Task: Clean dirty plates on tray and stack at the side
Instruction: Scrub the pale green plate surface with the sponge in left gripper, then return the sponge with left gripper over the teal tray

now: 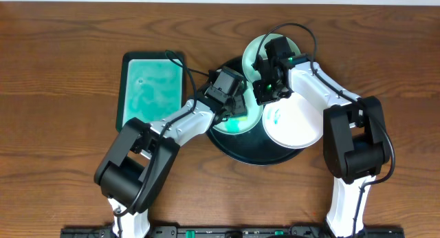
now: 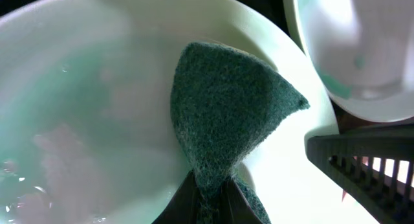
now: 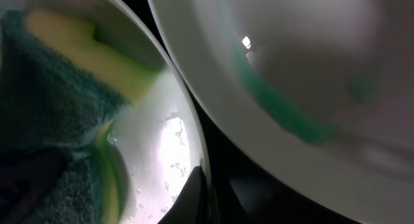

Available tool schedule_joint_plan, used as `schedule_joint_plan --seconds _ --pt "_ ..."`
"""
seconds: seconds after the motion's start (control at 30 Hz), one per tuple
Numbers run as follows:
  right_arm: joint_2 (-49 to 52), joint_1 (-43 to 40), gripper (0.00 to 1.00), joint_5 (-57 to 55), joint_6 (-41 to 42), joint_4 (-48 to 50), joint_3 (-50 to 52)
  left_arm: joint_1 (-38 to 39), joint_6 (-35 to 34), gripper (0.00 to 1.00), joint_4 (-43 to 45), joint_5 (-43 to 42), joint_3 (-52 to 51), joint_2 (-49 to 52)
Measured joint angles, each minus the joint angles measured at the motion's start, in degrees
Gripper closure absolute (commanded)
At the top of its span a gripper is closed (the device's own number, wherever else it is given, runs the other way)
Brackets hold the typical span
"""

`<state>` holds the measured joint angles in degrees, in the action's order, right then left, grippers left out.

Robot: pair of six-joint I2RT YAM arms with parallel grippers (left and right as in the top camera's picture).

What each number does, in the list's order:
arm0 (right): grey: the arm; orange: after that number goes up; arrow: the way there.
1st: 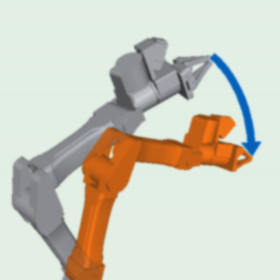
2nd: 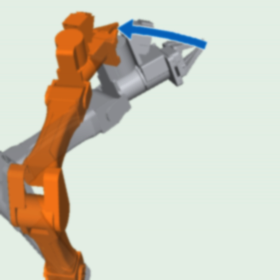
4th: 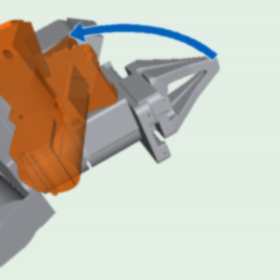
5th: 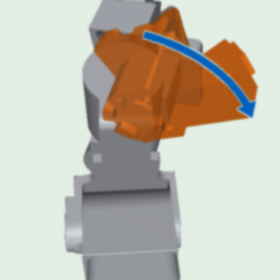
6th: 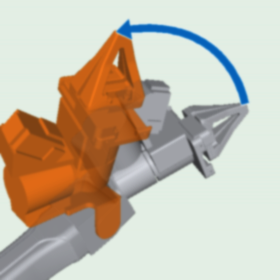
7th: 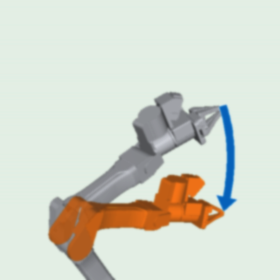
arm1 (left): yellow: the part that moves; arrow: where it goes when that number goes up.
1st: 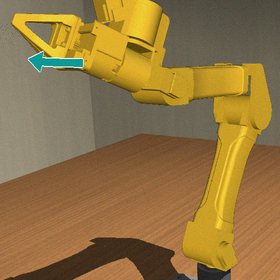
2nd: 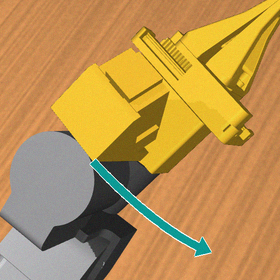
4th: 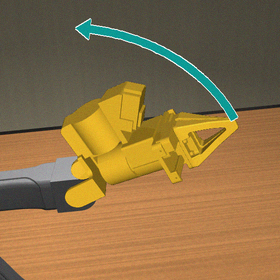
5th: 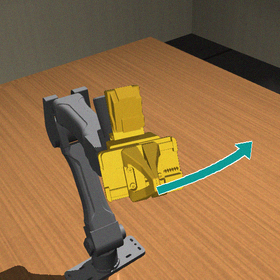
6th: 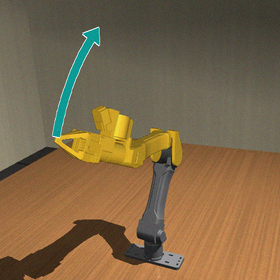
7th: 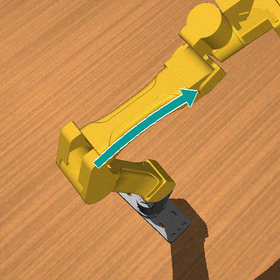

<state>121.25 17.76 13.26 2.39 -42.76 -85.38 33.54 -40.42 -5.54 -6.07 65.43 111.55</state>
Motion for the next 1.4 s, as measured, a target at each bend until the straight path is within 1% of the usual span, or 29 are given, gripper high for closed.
schedule_joint_plan --seconds 0.07,0.13,0.3,0.43,0.6,0.8,0.93,1.13,1.27,1.4 --pt "0.0 0.0 0.99 0.0 0.0 0.0 0.0 0.0 0.4 0.93 -1.6 1.4 0.3 -0.1" --pt "0.0 0.0 0.99 0.0 0.0 0.0 0.0 0.3 1.4 0.93 -4.1 4.7 0.9 -0.1" --pt "0.0 0.0 0.99 0.0 0.0 0.0 0.0 0.2 5.7 0.93 -8.9 17.1 1.4 -0.4" --pt "0.0 0.0 0.99 0.0 0.0 0.0 0.0 -0.4 8.6 0.93 -10.1 21.5 1.3 -1.1" --pt "0.0 0.0 0.99 0.0 0.0 0.0 0.0 -1.4 9.9 0.93 -9.9 21.8 0.0 -6.1" --pt "-0.1 0.1 0.99 0.0 0.0 0.0 0.0 -3.5 10.1 0.93 -9.3 21.0 -0.1 -17.0" --pt "-1.2 1.0 0.99 -1.4 0.0 -0.2 0.0 -5.1 10.1 0.93 -10.6 20.4 -0.1 -20.5" --pt "-7.5 3.5 0.99 -7.1 -0.4 -0.3 0.0 -13.7 10.1 0.93 -16.0 19.7 -0.1 -20.6" --pt "-12.6 6.4 0.99 -15.5 -1.7 0.1 0.0 -21.3 10.1 0.93 -18.1 18.6 -0.1 -20.6" --pt "-15.3 8.9 0.99 -24.5 -3.5 0.9 0.0 -27.4 10.0 0.93 -20.0 15.9 -0.1 -20.6"
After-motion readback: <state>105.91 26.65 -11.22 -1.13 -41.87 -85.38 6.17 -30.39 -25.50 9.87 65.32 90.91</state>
